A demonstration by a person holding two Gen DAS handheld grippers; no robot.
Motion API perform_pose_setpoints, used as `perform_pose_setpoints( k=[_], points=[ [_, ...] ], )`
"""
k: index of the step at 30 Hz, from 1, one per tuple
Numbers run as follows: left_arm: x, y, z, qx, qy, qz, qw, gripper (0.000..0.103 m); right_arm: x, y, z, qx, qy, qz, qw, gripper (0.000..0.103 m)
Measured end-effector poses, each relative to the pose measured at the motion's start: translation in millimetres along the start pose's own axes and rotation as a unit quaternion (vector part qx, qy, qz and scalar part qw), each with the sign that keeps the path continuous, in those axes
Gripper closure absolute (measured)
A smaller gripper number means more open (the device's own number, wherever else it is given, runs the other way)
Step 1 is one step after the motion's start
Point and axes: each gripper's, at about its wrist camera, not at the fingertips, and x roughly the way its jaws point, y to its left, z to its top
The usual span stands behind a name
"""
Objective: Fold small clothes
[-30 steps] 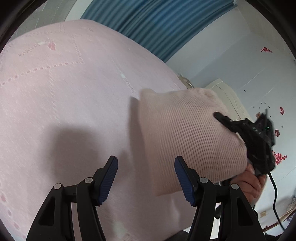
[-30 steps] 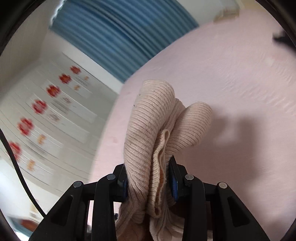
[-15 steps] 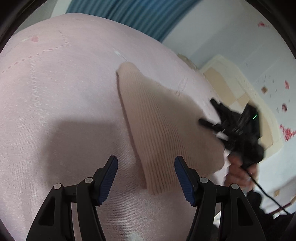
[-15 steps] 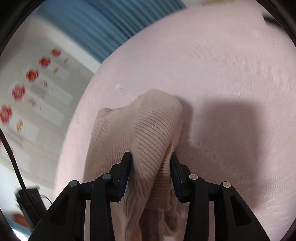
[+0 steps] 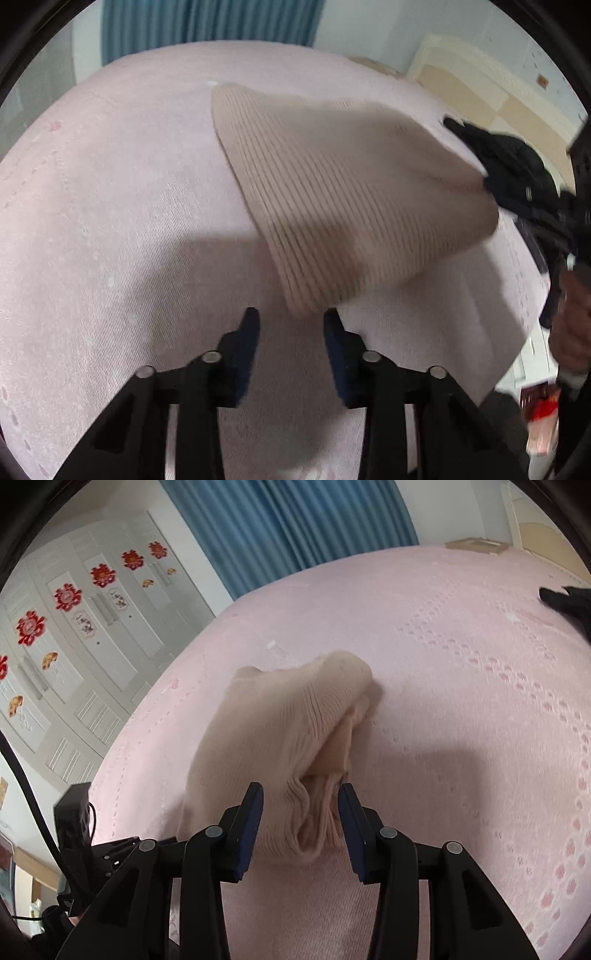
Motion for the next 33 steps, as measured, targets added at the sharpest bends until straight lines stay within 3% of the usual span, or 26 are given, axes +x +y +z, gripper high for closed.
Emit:
perform_pose_setpoints(
  k=[2, 5, 8, 11, 12, 16, 20, 22, 24, 26, 29, 33],
  points=[
    [-1, 7, 5, -0.015, -0.009, -0.024, 0.9996, 0.093, 0, -5, -1, 0.007, -0.002, 0.009, 1.0, 0.06],
    [-13, 23, 4, -0.04, -0.042, -0.032, 0.9978, 0.094, 1, 1, 4, 0.004, -0.009, 0.013, 1.0, 0.06],
    [-11, 32, 1, -0.055, -0.029, -0.037, 0.9974, 0.094, 0, 8, 14, 0.006, -0.024, 0.026, 0.999, 0.06],
    [-7, 32, 1, -0.055, -0.025, -0.034, 0.9976, 0.094, 18, 17, 23, -0.004, -0.02, 0.012, 1.0, 0.061],
    [-6, 33, 2, -0.057, -0.025, -0.034, 0.9975, 0.094, 28, 20, 25, -0.008, -0.012, 0.002, 1.0, 0.063],
    [0, 32, 0, -0.06, -0.018, -0.039, 0.9973, 0.094, 58, 24, 28, -0.025, 0.024, -0.046, 0.998, 0.089],
    [7, 30, -2, -0.055, -0.015, -0.043, 0.9974, 0.094, 28, 31, 34, -0.068, -0.046, 0.001, 0.997, 0.092],
    [7, 31, -3, -0.059, -0.017, -0.051, 0.9968, 0.095, 13, 20, 38, -0.041, -0.066, 0.043, 0.996, 0.092],
    [6, 31, -2, -0.061, -0.018, -0.052, 0.9966, 0.096, 25, 6, 32, -0.024, -0.048, 0.0, 0.999, 0.092],
    [7, 30, 0, -0.056, -0.016, -0.05, 0.997, 0.096, 53, -9, 17, -0.018, 0.006, -0.05, 0.999, 0.092],
    [7, 27, 0, -0.049, -0.012, -0.047, 0.9976, 0.096, 60, -13, 4, -0.02, 0.014, -0.059, 0.998, 0.092],
    [5, 28, 1, -0.055, -0.005, -0.057, 0.9969, 0.095, 56, -5, 11, -0.031, 0.027, -0.071, 0.997, 0.089]
  ],
)
